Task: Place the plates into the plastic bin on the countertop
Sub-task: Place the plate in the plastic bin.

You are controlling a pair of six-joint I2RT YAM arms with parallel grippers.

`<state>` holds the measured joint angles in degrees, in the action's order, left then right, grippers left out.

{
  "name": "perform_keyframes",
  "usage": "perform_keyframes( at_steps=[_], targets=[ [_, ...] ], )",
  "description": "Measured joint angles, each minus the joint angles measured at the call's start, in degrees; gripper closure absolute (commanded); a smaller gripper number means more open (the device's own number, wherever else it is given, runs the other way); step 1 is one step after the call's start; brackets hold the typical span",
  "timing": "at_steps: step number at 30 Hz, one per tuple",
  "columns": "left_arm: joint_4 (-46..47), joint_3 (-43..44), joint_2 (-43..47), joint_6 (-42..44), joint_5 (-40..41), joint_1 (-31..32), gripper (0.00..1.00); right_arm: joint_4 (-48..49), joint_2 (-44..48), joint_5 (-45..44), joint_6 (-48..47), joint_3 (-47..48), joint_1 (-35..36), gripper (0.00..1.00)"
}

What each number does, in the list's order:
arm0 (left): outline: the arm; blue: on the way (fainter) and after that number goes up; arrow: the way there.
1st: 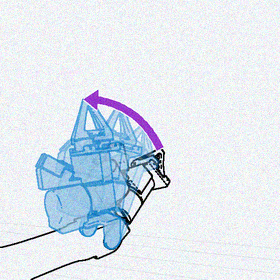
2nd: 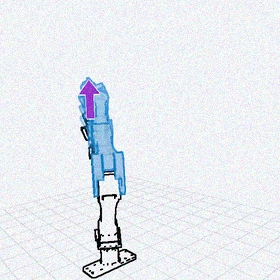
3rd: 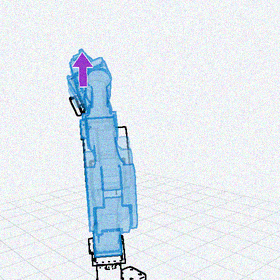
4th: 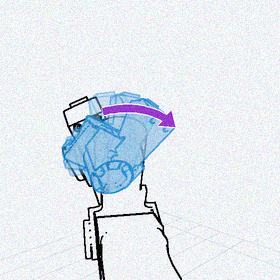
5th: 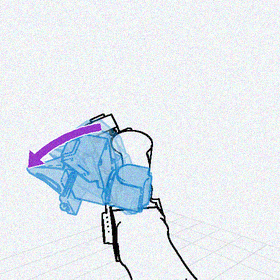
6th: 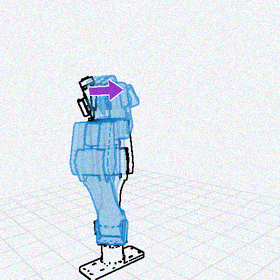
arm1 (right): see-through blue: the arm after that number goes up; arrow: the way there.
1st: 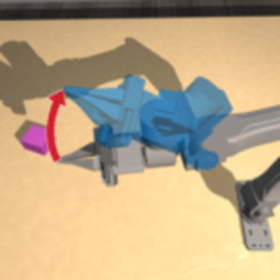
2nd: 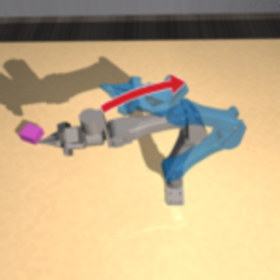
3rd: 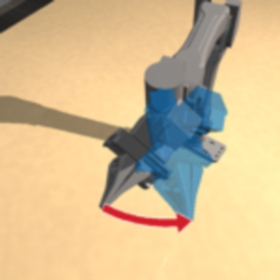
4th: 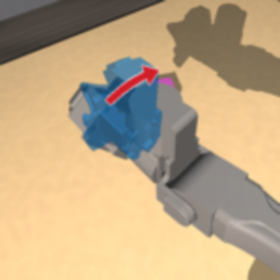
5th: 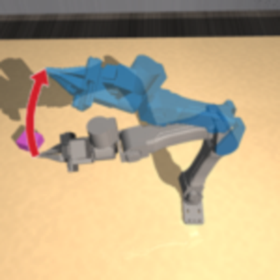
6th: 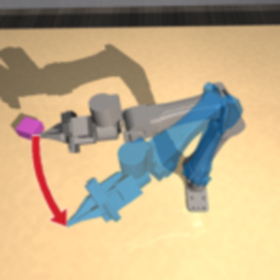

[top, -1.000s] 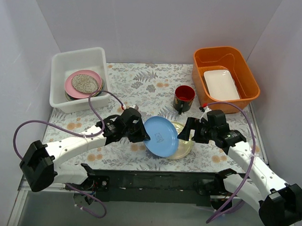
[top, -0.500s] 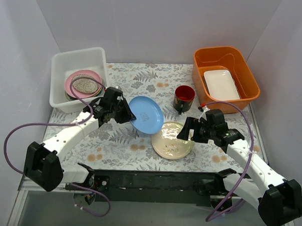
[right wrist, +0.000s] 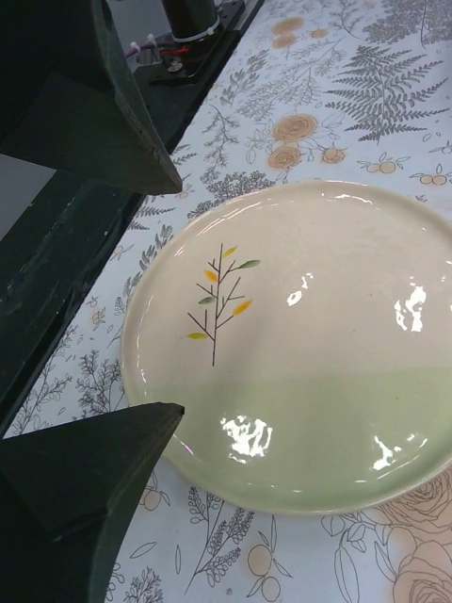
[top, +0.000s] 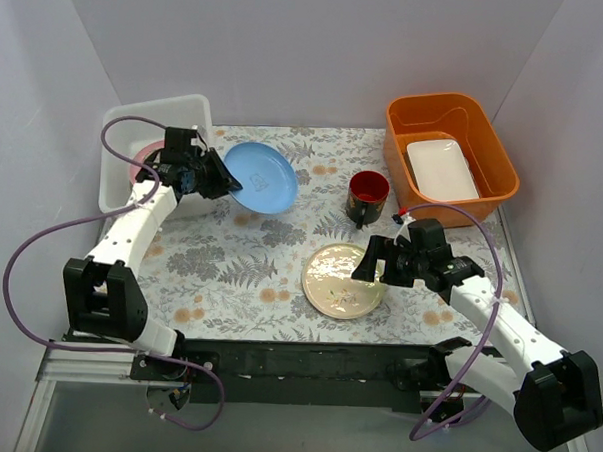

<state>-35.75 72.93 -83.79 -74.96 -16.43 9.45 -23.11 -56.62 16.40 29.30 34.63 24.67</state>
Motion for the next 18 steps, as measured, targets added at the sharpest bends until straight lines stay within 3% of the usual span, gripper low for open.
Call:
perform_keyframes(
  at_steps=[12,18],
  targets=[
    [0.37,7.69,-8.85,1.31,-10.12,-17.64,1.0,0.81,-2.14,0.7,-0.79,0.0,0.0,0.02],
    [0.39,10.47,-11.67,1.16,-12.35,-23.17,1.0,0.76,-2.14,0.87,-1.03,0.0,0.0,0.02]
  ],
)
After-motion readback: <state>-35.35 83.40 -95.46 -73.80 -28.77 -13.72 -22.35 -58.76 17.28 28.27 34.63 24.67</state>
